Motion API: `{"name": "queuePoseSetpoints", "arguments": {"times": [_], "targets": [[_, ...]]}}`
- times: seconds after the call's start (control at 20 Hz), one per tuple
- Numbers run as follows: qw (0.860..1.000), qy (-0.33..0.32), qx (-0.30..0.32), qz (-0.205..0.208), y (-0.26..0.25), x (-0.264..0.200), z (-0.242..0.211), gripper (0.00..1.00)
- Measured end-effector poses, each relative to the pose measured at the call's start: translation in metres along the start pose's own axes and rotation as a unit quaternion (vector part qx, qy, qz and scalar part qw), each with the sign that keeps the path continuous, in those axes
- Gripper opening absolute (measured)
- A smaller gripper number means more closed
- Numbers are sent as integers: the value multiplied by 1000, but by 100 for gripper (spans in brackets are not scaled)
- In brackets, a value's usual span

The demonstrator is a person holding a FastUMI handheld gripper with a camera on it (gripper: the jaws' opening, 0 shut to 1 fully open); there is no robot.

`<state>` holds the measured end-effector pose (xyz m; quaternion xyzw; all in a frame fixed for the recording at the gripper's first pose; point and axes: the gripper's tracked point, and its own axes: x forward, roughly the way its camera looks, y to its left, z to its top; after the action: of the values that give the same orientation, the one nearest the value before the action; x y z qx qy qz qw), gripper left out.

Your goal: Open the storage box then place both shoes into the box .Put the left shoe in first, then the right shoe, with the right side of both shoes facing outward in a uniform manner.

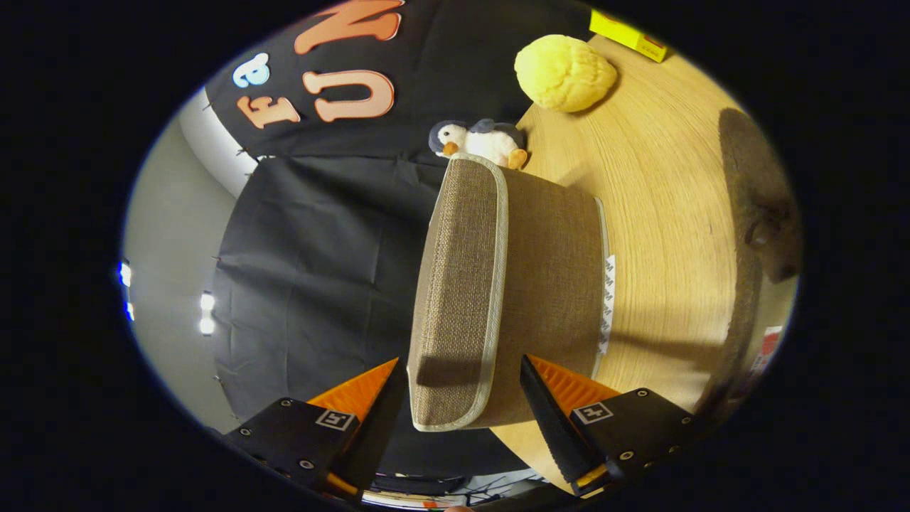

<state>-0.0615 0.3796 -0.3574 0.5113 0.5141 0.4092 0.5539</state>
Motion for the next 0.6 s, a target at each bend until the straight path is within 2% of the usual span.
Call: {"name": "queuePoseSetpoints", "arguments": {"times": [0.15,0.35,0.5,0.6], "targets": [[1000,-3,11,25,4,4,-3,95],[999,-5,19,37,0,7,-1,85],[998,-12,32,53,6,1,0,63],[998,-14,26,57,8,-2,1,53]]}}
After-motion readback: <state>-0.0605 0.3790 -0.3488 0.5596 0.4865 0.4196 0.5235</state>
